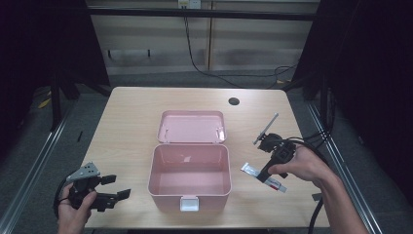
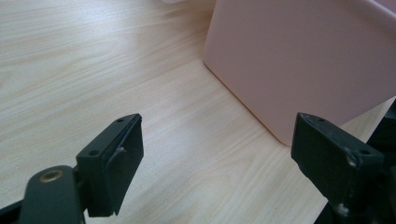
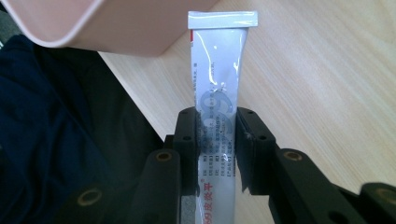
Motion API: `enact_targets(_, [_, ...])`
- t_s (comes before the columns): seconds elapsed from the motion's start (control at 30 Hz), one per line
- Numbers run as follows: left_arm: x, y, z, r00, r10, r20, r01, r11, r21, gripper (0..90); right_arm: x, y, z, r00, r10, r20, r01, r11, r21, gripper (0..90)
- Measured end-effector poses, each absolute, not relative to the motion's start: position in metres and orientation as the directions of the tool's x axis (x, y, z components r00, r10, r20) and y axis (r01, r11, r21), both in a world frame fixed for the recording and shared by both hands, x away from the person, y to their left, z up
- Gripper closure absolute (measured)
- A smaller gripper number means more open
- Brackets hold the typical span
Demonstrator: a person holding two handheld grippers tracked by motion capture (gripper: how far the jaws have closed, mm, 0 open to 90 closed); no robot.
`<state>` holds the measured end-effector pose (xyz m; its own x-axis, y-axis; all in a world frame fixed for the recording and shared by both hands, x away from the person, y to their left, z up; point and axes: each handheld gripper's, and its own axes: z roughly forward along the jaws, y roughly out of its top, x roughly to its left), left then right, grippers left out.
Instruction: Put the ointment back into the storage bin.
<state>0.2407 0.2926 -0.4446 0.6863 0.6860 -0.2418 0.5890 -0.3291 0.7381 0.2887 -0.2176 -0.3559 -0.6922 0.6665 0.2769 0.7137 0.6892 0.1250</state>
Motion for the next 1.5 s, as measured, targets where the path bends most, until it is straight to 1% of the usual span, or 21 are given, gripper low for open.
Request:
enact_targets(0.1, [0.241,0.293,-0.444,0.687,0.684,-0.245,0.590,-0.328,0.738,17.0,0.289,-0.217,-0.350,-0.702,0.659,0.271,0.706,0.693,0.144,72.0])
enact_targets(0.23, [0.241,0.293,-0.445,0.688,0.683,-0.245,0.589,-0.328,0.738,17.0,0.289,-0.215,-0.344,-0.707,0.651,0.276,0.700,0.699,0.146,72.0])
enact_targets(0.33, [0.241,0.293,-0.444,0.687,0.685,-0.244,0.589,-0.328,0.739,17.0,0.287,-0.214,-0.337,-0.738,0.623,0.261,0.670,0.723,0.169,72.0])
enact_targets(0.57, [0.240,0.293,-0.444,0.685,0.686,-0.244,0.590,-0.327,0.738,17.0,0.286,-0.211,-0.320,-0.756,0.611,0.237,0.653,0.732,0.194,72.0])
enact_targets(0.77, [0.241,0.294,-0.444,0.684,0.689,-0.239,0.589,-0.329,0.738,16.9,0.288,-0.197,-0.309,-0.786,0.581,0.212,0.616,0.761,0.201,72.0])
enact_targets(1.03, [0.241,0.294,-0.444,0.683,0.689,-0.242,0.591,-0.326,0.738,16.9,0.291,-0.174,-0.304,-0.815,0.541,0.206,0.577,0.787,0.218,72.0])
enact_targets(1.5, [0.241,0.294,-0.444,0.678,0.694,-0.241,0.592,-0.322,0.739,16.7,0.297,-0.139,-0.306,-0.857,0.475,0.199,0.512,0.828,0.229,72.0])
